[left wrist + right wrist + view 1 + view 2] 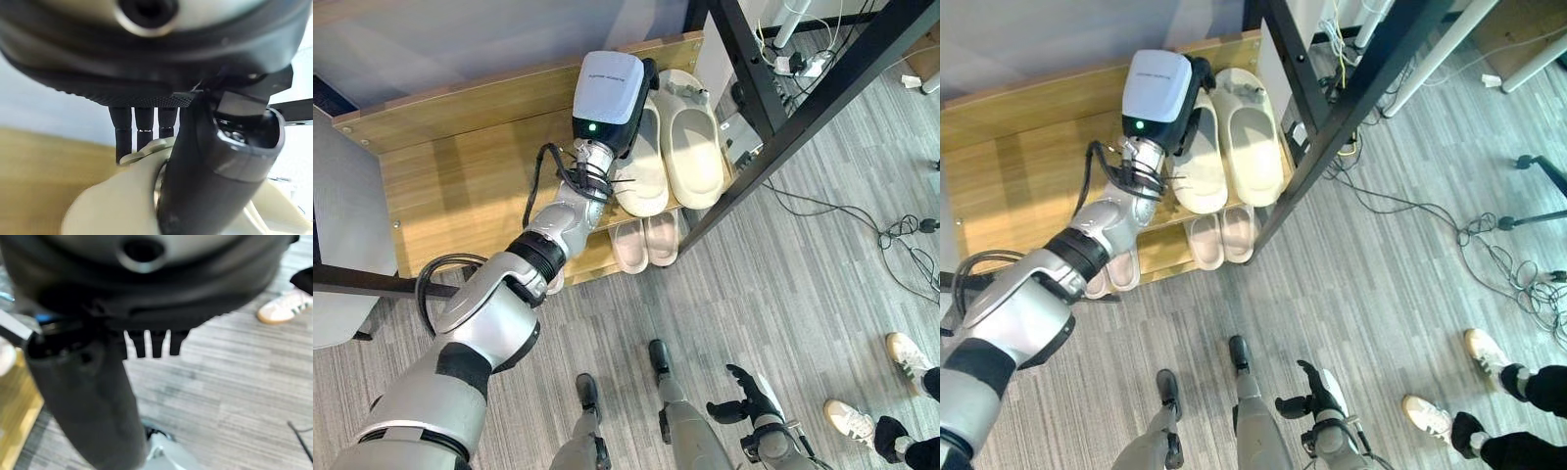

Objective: Arrange the slippers neatly on the shoe rack.

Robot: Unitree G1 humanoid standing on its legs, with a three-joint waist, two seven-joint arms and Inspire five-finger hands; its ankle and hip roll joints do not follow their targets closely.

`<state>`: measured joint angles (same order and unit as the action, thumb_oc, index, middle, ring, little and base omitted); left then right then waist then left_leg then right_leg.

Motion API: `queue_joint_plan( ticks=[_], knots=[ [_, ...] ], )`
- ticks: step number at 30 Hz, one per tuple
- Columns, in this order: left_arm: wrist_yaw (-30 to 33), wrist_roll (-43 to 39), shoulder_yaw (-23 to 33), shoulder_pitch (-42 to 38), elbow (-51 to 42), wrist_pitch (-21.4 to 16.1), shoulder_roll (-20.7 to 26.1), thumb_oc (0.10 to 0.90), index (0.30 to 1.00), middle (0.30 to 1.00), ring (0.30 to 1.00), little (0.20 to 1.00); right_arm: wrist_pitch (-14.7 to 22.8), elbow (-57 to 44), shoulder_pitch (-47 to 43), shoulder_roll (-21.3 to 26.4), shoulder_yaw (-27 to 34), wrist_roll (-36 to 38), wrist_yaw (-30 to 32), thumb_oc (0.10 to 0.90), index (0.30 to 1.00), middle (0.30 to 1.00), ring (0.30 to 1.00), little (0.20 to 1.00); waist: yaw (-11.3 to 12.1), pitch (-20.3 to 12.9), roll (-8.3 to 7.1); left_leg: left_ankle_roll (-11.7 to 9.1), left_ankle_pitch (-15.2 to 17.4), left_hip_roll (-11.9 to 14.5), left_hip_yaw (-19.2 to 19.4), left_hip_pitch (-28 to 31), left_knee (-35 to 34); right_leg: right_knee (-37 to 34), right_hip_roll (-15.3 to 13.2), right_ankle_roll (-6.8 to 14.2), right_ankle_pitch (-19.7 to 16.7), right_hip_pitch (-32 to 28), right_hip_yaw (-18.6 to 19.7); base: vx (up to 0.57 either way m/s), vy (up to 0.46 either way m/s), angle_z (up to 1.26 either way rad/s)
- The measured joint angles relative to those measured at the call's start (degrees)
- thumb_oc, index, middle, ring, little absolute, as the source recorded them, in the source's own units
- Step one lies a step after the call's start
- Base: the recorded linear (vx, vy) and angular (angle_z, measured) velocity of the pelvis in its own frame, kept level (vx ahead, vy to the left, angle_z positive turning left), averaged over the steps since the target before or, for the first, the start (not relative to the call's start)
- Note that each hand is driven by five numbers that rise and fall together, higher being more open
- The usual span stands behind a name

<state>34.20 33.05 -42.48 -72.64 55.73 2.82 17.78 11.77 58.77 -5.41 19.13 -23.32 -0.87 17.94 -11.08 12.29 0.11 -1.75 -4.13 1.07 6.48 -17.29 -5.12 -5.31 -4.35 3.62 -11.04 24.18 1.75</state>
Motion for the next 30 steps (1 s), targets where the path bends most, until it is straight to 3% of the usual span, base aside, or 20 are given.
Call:
queue_joint_plan(
  ticks=[14, 19, 30],
  knots=[
    [-1.2, -2.6, 1.9, 2.9, -0.7, 0.1, -1.9, 0.8, 0.9, 0.9, 0.9, 0.9, -0.6, -0.6, 0.0, 0.0, -2.2, 0.1, -0.2, 0.8, 0.9, 0.9, 0.9, 0.9, 0.1, -0.1, 0.07, 0.0, -0.3, 0.1, -0.6, 1.4, 0.0, 0.0, -0.2, -0.2, -0.2, -1.8, -0.7, 0.0, -0.002, 0.01],
    [-1.2, -5.0, 4.5, 6.0, -4.6, 0.1, -1.6, 0.8, 0.9, 0.9, 0.9, 0.9, -1.2, -0.5, 0.0, 0.0, -2.0, 0.1, -0.2, 0.8, 0.9, 0.9, 0.9, 0.9, 0.2, -0.1, 0.06, 0.0, -0.3, 0.2, -0.6, 2.3, 0.0, 0.0, -0.1, -0.3, -0.2, -2.7, -0.7, 0.0, 0.0, 0.0],
    [-1.4, -5.3, 4.5, 7.4, -11.7, -0.1, -0.3, 0.8, 0.9, 0.9, 0.9, 0.9, -2.5, 1.8, 0.0, -0.1, -2.0, 0.1, -1.1, 0.8, 0.9, 0.9, 0.9, 0.9, 0.8, -0.1, 0.04, -0.1, -0.7, 0.1, -0.9, 3.0, 0.0, 0.0, -0.1, -0.4, -0.4, -3.6, -1.3, 0.0, 0.0, 0.02]
  ],
)
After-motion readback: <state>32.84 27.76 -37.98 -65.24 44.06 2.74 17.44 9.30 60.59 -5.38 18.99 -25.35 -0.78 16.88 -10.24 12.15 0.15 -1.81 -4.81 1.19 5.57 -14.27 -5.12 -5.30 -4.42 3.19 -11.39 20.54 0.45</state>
